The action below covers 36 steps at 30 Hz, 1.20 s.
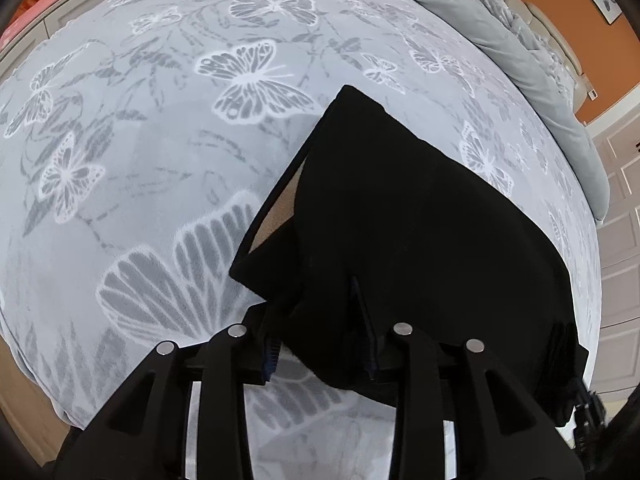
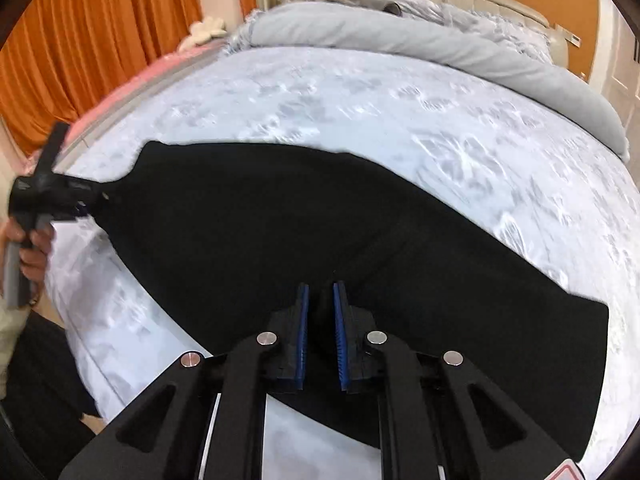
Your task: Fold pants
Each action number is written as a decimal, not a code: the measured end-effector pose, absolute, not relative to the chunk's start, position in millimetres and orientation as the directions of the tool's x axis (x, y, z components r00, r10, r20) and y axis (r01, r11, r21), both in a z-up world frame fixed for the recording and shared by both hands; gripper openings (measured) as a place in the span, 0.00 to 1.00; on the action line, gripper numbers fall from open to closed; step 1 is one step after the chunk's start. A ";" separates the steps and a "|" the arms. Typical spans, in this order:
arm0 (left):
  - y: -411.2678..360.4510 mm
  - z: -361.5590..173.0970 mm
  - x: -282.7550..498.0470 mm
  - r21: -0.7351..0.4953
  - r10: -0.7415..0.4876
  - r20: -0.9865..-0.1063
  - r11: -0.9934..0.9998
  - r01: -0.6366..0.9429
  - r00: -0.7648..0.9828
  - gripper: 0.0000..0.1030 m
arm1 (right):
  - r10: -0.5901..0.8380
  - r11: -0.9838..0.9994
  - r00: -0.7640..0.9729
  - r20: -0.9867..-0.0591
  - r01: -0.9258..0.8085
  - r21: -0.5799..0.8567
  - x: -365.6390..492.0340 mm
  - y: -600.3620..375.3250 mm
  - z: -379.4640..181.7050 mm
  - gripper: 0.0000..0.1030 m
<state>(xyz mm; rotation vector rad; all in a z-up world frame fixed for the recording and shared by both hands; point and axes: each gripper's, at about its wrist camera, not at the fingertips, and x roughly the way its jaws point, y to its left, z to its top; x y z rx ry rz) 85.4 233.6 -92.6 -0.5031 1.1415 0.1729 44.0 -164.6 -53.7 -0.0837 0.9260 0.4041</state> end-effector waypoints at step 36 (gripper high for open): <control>-3.8 20.7 75.3 -0.297 -0.333 -0.729 0.941 0.162 0.599 0.17 | 0.205 0.944 0.618 -0.759 0.081 0.320 83.4 -297.7 -44.1 0.67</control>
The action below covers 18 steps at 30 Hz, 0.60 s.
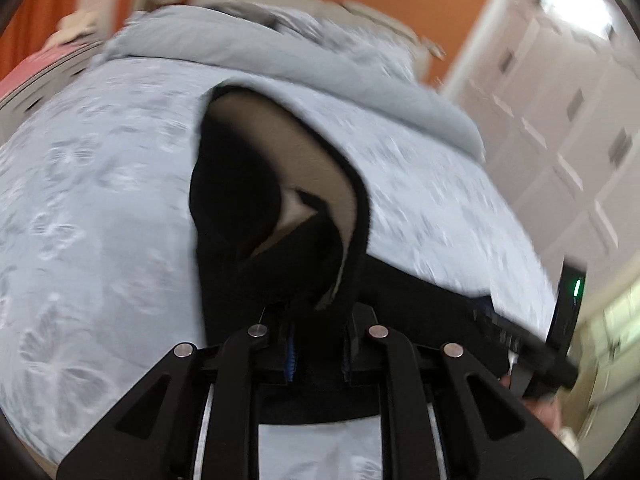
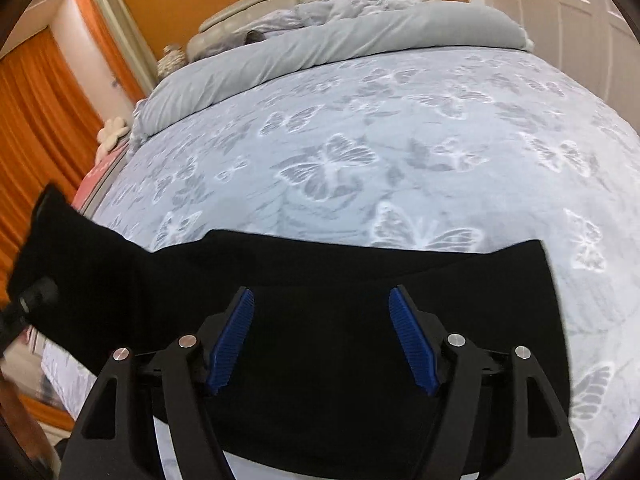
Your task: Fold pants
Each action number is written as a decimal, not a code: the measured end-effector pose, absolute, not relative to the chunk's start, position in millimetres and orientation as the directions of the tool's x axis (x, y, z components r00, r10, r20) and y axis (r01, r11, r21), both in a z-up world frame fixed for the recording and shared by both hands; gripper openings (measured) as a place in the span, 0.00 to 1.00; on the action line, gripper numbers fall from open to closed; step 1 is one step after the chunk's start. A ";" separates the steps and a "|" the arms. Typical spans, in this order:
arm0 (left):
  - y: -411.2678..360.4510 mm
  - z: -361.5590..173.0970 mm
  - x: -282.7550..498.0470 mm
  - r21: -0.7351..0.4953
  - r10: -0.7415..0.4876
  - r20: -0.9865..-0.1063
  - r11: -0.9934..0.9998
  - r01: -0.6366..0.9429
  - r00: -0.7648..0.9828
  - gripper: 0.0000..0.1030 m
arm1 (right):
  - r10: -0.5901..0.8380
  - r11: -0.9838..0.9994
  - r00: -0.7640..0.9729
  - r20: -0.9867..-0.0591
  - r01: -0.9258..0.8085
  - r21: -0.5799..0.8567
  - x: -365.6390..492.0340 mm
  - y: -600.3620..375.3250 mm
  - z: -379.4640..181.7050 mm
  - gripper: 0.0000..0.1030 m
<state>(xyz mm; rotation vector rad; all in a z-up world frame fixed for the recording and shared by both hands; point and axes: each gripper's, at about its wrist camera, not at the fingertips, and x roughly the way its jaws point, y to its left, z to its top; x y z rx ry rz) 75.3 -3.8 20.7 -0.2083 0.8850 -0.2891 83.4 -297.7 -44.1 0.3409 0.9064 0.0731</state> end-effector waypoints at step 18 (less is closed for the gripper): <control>43.0 26.5 44.7 -0.074 -0.022 -0.591 0.997 -0.028 0.806 0.94 | 0.537 0.828 0.400 -0.743 -0.081 0.555 95.5 -235.3 -72.4 0.74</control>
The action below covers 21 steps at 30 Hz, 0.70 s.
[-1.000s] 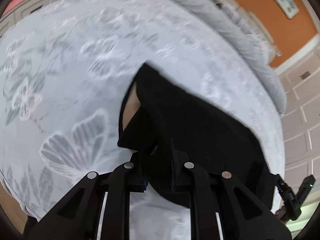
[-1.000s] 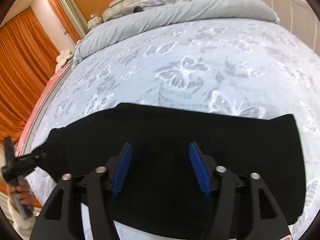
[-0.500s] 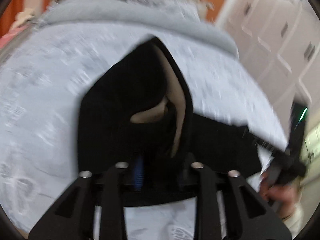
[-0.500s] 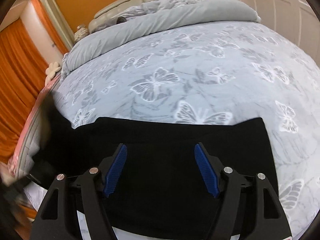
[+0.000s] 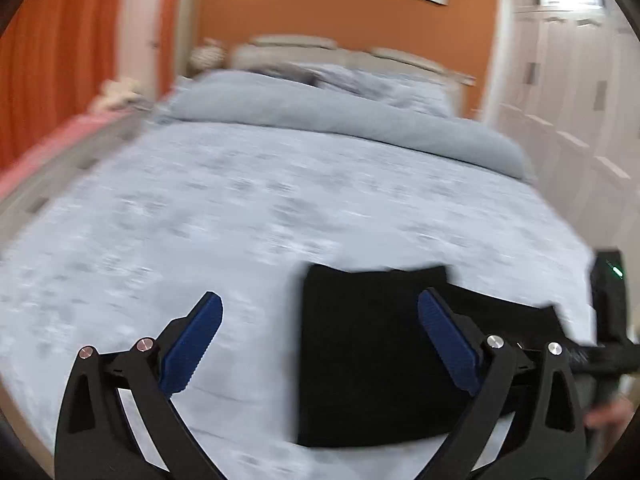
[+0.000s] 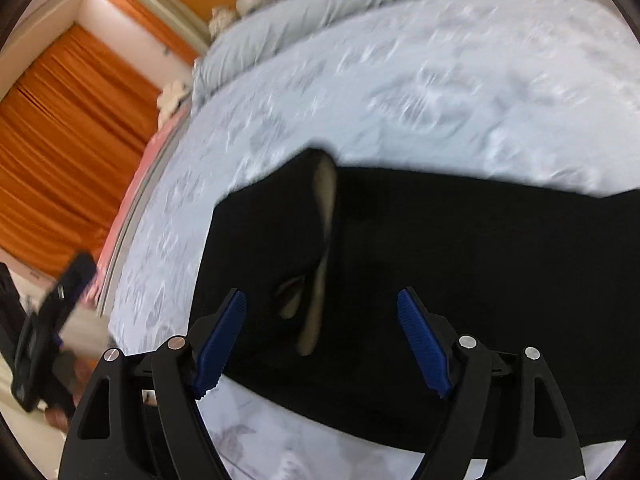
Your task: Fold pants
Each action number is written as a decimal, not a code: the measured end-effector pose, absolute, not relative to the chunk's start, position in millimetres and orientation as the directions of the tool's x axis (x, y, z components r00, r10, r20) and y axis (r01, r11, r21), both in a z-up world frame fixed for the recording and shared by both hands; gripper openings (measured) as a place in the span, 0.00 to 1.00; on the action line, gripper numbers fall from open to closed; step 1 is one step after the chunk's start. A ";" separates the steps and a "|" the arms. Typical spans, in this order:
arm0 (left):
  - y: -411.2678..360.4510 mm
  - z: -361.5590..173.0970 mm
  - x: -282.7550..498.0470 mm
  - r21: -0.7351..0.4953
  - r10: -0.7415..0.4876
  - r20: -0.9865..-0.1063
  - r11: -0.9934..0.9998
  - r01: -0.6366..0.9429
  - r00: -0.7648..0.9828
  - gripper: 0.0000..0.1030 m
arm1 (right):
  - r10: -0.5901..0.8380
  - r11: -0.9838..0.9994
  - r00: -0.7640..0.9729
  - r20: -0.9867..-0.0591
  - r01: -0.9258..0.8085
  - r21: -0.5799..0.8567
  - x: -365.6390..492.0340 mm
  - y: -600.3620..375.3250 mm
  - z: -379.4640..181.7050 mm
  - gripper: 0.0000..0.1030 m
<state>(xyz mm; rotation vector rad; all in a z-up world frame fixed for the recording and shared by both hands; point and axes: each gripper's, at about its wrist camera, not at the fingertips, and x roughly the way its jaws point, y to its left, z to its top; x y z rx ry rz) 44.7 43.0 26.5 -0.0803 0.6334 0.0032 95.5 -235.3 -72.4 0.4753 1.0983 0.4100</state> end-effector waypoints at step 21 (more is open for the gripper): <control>93.0 4.0 63.7 -0.147 0.035 -0.674 0.973 -0.180 0.738 0.94 | 0.526 0.848 0.308 -0.793 -0.117 0.516 86.4 -223.4 -90.2 0.30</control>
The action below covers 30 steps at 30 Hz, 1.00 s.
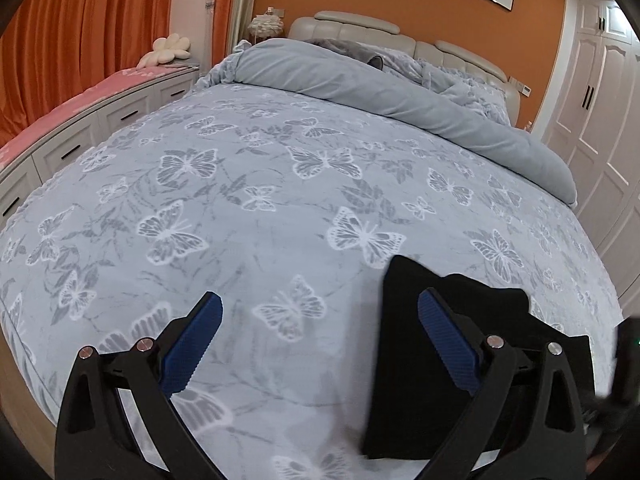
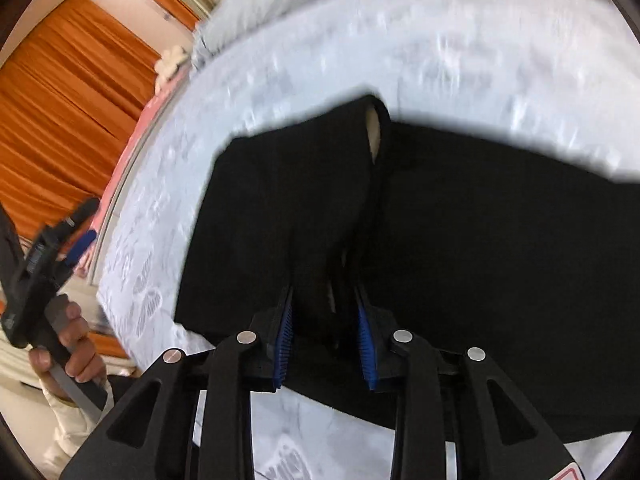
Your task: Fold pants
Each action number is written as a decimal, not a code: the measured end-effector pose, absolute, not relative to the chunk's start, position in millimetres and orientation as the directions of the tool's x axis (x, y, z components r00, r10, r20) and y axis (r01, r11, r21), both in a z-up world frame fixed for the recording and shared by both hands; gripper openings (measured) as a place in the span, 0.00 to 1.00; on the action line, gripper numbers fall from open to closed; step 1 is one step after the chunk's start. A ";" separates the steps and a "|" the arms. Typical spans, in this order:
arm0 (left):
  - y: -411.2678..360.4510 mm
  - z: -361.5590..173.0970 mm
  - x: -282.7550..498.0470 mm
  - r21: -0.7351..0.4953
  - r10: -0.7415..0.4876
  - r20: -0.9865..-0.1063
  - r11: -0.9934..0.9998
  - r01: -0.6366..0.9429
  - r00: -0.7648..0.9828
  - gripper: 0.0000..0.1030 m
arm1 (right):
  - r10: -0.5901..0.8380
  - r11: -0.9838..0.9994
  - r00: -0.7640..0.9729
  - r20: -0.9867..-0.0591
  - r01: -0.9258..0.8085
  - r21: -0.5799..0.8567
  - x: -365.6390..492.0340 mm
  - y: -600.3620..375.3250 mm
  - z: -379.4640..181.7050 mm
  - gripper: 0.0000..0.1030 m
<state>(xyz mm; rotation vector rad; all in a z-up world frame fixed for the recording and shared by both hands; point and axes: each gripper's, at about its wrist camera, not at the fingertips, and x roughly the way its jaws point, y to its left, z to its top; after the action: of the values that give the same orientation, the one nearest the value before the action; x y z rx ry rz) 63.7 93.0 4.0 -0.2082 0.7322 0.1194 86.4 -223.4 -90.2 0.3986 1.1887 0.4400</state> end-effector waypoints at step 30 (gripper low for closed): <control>48.6 -15.7 81.7 -0.209 -0.092 -0.738 0.973 -0.097 0.669 0.94 | 0.450 0.858 0.593 -0.668 -0.080 0.507 19.8 -356.5 -8.3 0.15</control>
<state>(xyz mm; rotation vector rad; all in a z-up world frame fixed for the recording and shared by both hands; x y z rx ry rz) 81.7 48.6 -15.7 -0.2396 0.8405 0.0031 19.8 -356.5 -8.3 0.4566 0.8896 0.3205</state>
